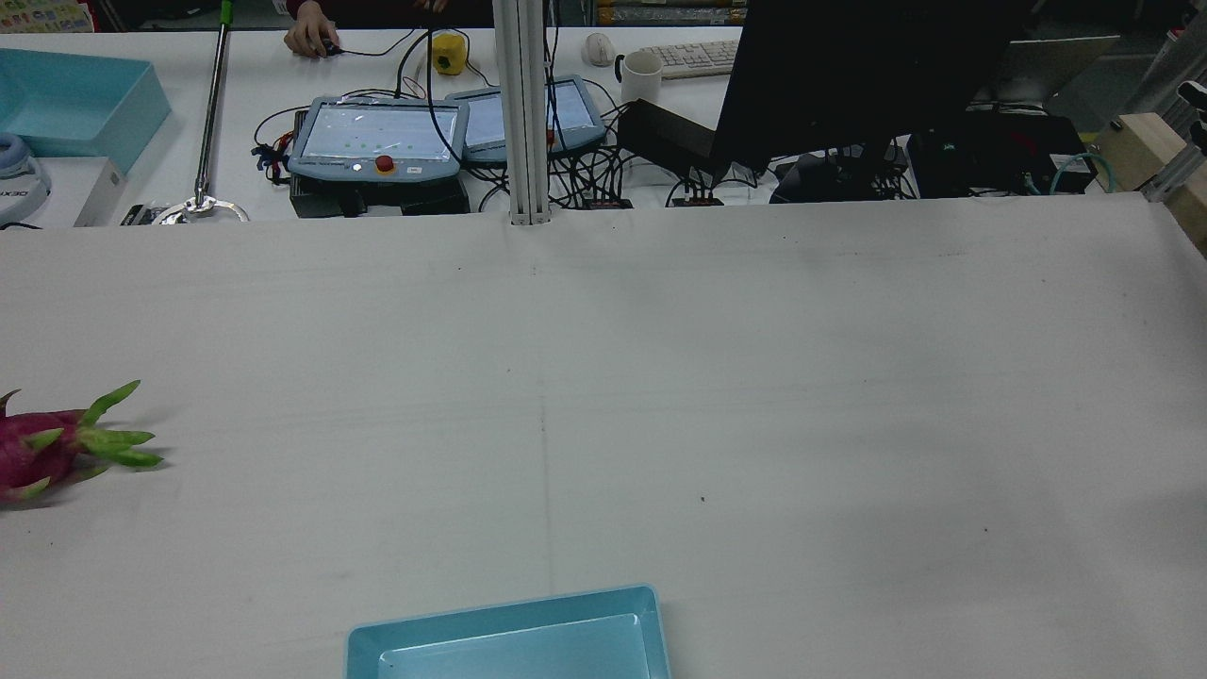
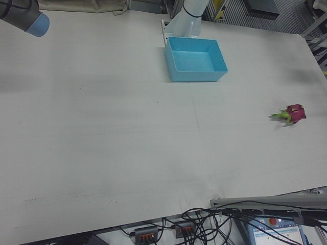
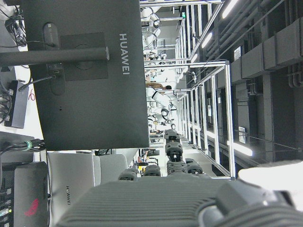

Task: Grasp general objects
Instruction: 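Move the left hand down toward the dragon fruit on the table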

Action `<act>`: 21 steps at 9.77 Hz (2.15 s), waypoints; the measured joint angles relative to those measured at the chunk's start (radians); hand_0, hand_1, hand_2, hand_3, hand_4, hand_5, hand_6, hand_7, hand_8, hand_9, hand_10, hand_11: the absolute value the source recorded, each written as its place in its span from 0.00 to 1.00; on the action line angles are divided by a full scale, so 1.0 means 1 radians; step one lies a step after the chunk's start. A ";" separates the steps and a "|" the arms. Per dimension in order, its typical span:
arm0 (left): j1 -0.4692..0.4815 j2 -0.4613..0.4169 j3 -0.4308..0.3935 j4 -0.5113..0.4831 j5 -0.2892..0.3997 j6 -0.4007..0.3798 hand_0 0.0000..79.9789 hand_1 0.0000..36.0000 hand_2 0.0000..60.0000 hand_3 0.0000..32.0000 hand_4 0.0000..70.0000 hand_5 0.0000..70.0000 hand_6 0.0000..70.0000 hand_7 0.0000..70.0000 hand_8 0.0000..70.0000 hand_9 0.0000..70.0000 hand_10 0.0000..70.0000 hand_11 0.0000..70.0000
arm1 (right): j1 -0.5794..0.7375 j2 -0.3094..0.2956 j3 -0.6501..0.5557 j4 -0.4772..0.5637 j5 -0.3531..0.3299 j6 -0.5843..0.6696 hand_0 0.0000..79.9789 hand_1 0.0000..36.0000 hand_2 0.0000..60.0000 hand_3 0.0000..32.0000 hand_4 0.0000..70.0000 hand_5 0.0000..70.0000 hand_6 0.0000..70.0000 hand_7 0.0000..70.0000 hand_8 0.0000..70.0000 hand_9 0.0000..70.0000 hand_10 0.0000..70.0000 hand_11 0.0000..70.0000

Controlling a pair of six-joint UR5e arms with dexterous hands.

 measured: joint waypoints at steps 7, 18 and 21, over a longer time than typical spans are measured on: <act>0.048 0.128 -0.005 -0.193 0.099 0.307 0.74 0.33 0.00 0.04 0.34 0.36 0.09 0.38 0.08 0.06 0.00 0.00 | 0.000 0.000 0.000 -0.001 0.000 0.000 0.00 0.00 0.00 0.00 0.00 0.00 0.00 0.00 0.00 0.00 0.00 0.00; 0.075 0.142 -0.013 -0.016 0.454 0.845 0.94 0.50 0.00 1.00 0.00 0.34 0.00 0.32 0.06 0.04 0.00 0.00 | 0.000 0.000 -0.001 0.000 0.000 0.000 0.00 0.00 0.00 0.00 0.00 0.00 0.00 0.00 0.00 0.00 0.00 0.00; 0.160 0.142 -0.011 0.005 0.455 0.856 0.77 0.43 0.00 0.81 0.00 0.25 0.00 0.30 0.06 0.04 0.00 0.00 | 0.000 0.000 -0.001 0.000 0.000 0.000 0.00 0.00 0.00 0.00 0.00 0.00 0.00 0.00 0.00 0.00 0.00 0.00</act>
